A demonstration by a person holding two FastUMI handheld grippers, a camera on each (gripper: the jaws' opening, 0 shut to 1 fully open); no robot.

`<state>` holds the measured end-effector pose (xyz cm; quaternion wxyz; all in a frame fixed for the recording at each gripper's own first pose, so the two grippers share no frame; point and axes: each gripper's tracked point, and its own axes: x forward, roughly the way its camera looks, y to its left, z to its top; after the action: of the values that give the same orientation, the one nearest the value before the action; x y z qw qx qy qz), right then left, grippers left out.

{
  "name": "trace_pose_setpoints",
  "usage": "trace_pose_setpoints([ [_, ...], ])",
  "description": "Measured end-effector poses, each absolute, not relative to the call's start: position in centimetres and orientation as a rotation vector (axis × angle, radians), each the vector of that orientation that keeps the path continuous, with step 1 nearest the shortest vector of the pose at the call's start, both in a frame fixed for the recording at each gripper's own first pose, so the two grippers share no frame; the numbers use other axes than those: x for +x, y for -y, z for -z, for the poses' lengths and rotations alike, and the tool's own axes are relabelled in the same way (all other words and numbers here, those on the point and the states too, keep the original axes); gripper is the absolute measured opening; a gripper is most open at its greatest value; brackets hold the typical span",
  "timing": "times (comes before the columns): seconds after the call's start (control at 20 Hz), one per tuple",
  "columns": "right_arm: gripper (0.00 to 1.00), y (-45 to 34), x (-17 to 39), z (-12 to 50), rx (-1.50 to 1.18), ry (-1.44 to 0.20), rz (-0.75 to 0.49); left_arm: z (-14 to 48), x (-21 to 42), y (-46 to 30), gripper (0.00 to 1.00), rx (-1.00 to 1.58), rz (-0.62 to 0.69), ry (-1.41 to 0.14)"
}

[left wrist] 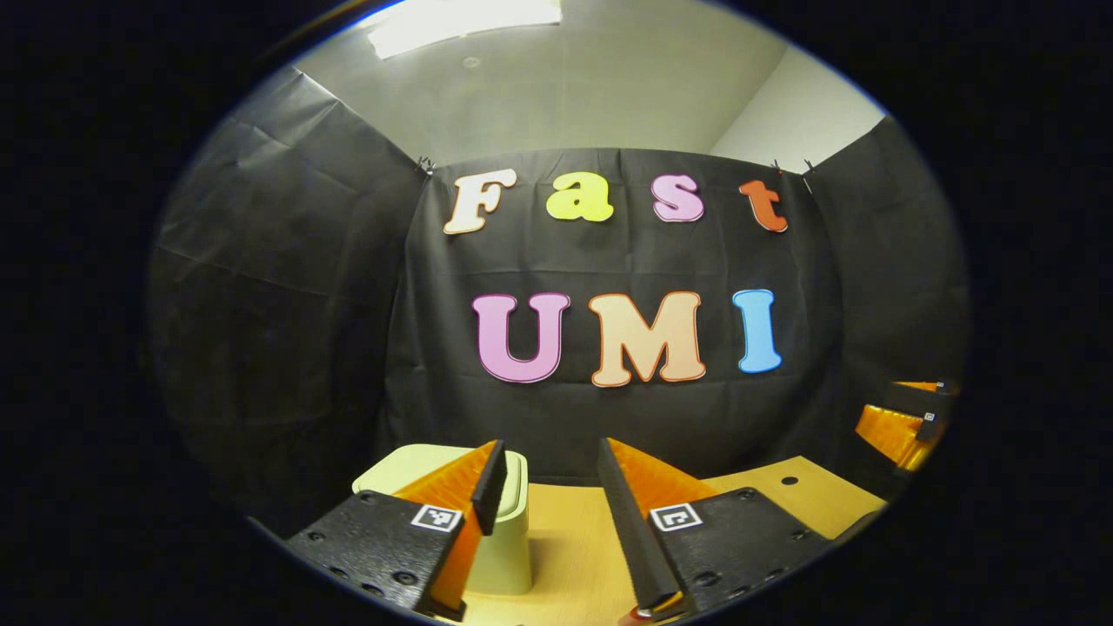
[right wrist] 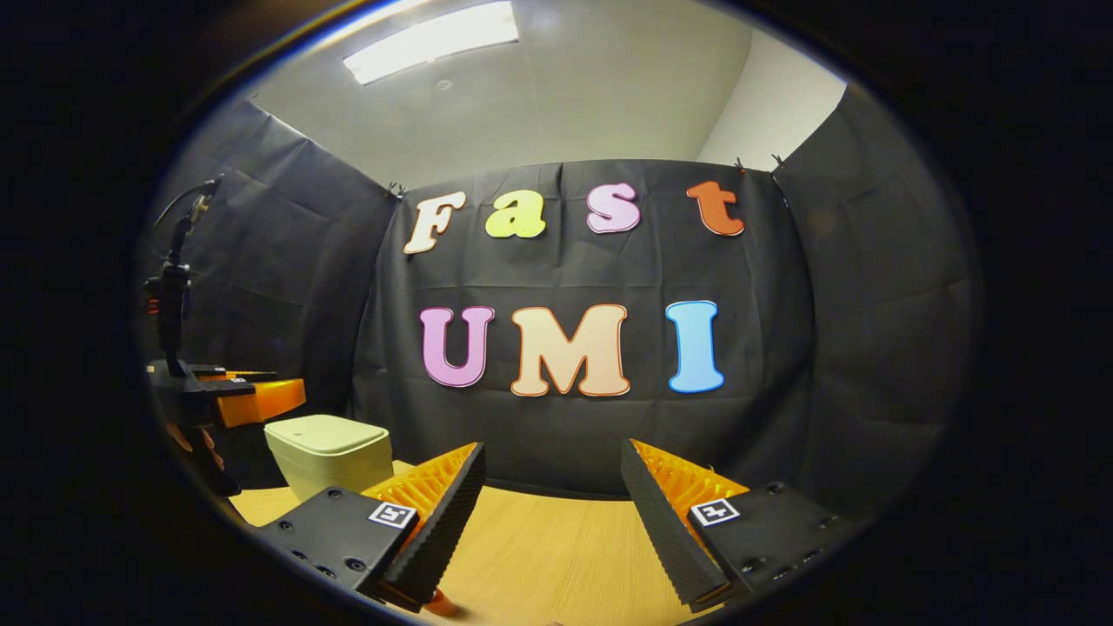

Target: Press the lid of the desktop garbage bin to open it, pick up the crumpled paper on the desktop and throw it into the bin, then pick up the pop can on the desktop and drop it into the bin, and finally close the garbage bin lid.

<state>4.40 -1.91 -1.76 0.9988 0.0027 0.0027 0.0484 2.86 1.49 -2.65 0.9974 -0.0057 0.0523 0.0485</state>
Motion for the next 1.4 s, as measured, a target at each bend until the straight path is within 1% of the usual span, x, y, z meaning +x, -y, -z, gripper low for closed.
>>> trace_pose_setpoints([
  [0.05, 1.0, 1.7, 4.6, 1.7, 0.004, -0.004, -0.092, 2.2, 3.3, -2.0, 0.56, -0.012, -0.102, -0.095],
  [0.1, 0.98, 1.8, 4.9, 1.9, 0.0, -0.008, -0.079, 2.2, 3.7, -2.9, 0.5, -0.013, -0.113, -0.097],
  [0.2, 0.98, 1.2, 5.3, 2.3, 0.001, -0.022, -0.065, 3.2, 4.2, -4.4, 0.33, -0.017, -0.121, -0.119],
  [0.25, 0.98, 0.9, 5.5, 2.5, 0.003, -0.028, -0.058, 3.7, 4.5, -5.5, 0.14, -0.011, -0.135, -0.127],
  [0.3, 0.98, 0.6, 5.7, 2.8, 0.003, -0.033, -0.051, 4.0, 4.8, -6.6, 0.11, -0.004, -0.145, -0.131],
  [0.35, 1.0, 0.3, 5.8, 3.0, 0.001, -0.043, -0.044, 4.7, 4.9, -7.8, 0.04, 0.004, -0.162, -0.141],
  [0.4, 1.0, -0.1, 5.9, 3.5, -0.002, -0.054, -0.041, 5.3, 5.1, -9.0, 0.0, 0.006, -0.17, -0.148],
  [0.45, 0.98, -0.5, 6.0, 3.7, -0.006, -0.062, -0.037, 6.2, 5.5, -9.6, 0.0, 0.0, -0.169, -0.166],
  [0.65, 0.98, -1.2, 6.2, 5.1, -0.025, -0.099, -0.002, 10.5, 6.2, -12.6, 0.0, -0.036, -0.178, -0.255],
  [0.75, 1.0, -1.6, 6.2, 6.0, -0.032, -0.128, 0.01, 12.4, 6.5, -13.2, 0.0, -0.058, -0.173, -0.294],
  [0.8, 0.98, -1.6, 6.2, 6.4, -0.039, -0.143, 0.017, 13.4, 6.5, -13.4, 0.0, -0.065, -0.167, -0.311],
  [0.9, 0.98, -1.4, 6.3, 7.2, -0.059, -0.171, 0.035, 15.2, 6.2, -13.3, 0.0, -0.075, -0.151, -0.349],
  [1.0, 0.98, -1.5, 6.1, 7.7, -0.074, -0.197, 0.049, 14.7, 6.3, -13.2, 0.0, -0.046, -0.125, -0.292],
  [1.05, 0.98, -1.6, 6.0, 7.9, -0.076, -0.21, 0.051, 15.1, 6.2, -13.2, 0.0, -0.047, -0.12, -0.307],
  [1.1, 0.98, -1.7, 5.9, 8.2, -0.081, -0.222, 0.053, 14.9, 6.1, -13.3, 0.0, -0.075, -0.122, -0.269],
  [1.15, 1.0, -1.6, 5.8, 8.7, -0.093, -0.236, 0.058, 14.6, 5.9, -12.8, 0.0, -0.152, -0.092, -0.241],
  [1.2, 0.98, -1.4, 5.7, 9.2, -0.113, -0.248, 0.064, 14.3, 5.6, -10.9, 0.0, -0.272, -0.041, -0.236],
  [1.25, 0.98, -1.3, 5.6, 9.7, -0.132, -0.259, 0.068, 14.3, 5.8, -10.4, 0.0, -0.335, -0.033, -0.242],
  [1.3, 0.99, -1.3, 5.5, 10.4, -0.141, -0.271, 0.065, 14.8, 5.8, -10.6, 0.0, -0.337, -0.032, -0.238],
  [1.4, 0.99, -1.5, 5.4, 11.9, -0.149, -0.3, 0.049, 13.4, 6.1, -11.0, 0.0, -0.208, -0.033, -0.184],
])
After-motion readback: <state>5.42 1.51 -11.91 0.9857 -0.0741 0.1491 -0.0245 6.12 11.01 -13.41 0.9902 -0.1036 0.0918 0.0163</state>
